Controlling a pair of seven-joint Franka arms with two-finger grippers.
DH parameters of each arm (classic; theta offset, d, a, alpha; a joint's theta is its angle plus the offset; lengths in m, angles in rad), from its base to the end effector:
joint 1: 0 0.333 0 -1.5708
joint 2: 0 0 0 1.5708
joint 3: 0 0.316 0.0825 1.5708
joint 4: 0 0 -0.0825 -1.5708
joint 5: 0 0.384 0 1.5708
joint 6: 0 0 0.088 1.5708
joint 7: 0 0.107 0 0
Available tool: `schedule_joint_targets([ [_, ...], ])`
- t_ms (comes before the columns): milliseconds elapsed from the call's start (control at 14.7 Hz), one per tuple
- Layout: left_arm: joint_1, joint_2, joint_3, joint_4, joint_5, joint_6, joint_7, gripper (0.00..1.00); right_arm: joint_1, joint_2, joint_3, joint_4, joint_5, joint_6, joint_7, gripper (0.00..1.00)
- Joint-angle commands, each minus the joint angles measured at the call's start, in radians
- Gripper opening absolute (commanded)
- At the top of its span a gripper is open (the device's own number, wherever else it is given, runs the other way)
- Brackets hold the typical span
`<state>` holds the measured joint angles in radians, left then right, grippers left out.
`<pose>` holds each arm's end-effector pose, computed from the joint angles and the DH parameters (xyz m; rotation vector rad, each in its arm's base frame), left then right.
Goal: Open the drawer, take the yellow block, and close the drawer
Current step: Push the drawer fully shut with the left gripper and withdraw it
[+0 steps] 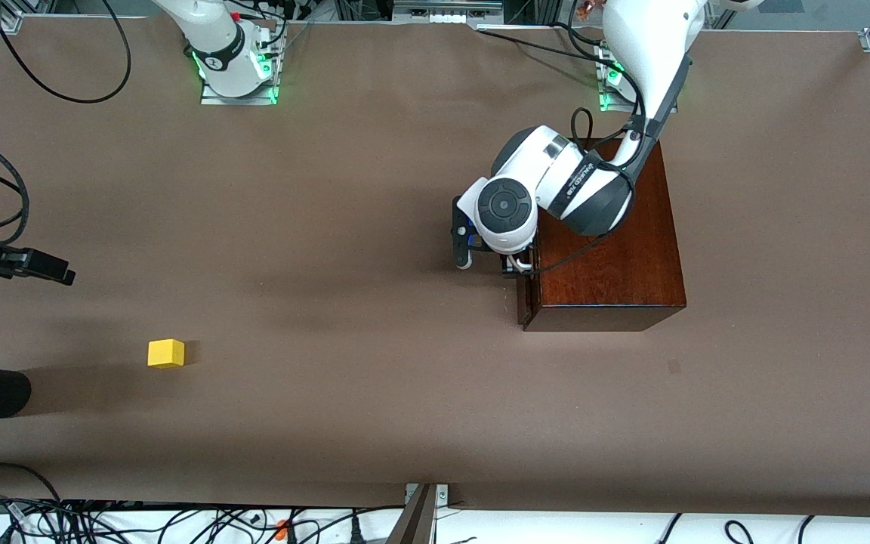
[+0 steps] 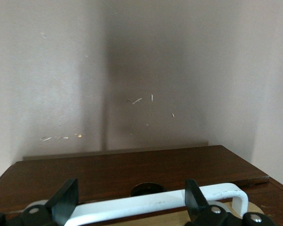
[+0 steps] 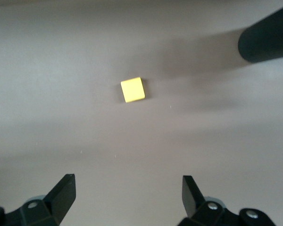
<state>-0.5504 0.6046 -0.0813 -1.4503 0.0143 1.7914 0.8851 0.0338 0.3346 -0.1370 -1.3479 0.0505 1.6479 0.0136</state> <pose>0.5571 -0.3950 0.3152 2.2173 -2.0938 -0.3913 0.6545 -0.0486 0.5352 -3.1293 0.1796 0.0491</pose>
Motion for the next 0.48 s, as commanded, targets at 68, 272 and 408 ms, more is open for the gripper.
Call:
schedule_joint_targets([
  [68, 0.012, -0.175, 0.002, -0.012, -0.019, -0.079, -0.194, 1.0, 0.009, -0.081, 0.037, -0.042, -0.02, -0.074, 0.029, 1.0],
  [272, 0.045, -0.265, 0.006, 0.016, -0.028, -0.197, -0.415, 1.0, 0.02, -0.124, 0.048, -0.111, -0.02, -0.07, 0.034, 1.0],
  [408, 0.114, -0.301, 0.005, 0.027, -0.016, -0.263, -0.529, 1.0, 0.021, -0.17, 0.059, -0.199, -0.021, -0.021, 0.034, 1.0],
])
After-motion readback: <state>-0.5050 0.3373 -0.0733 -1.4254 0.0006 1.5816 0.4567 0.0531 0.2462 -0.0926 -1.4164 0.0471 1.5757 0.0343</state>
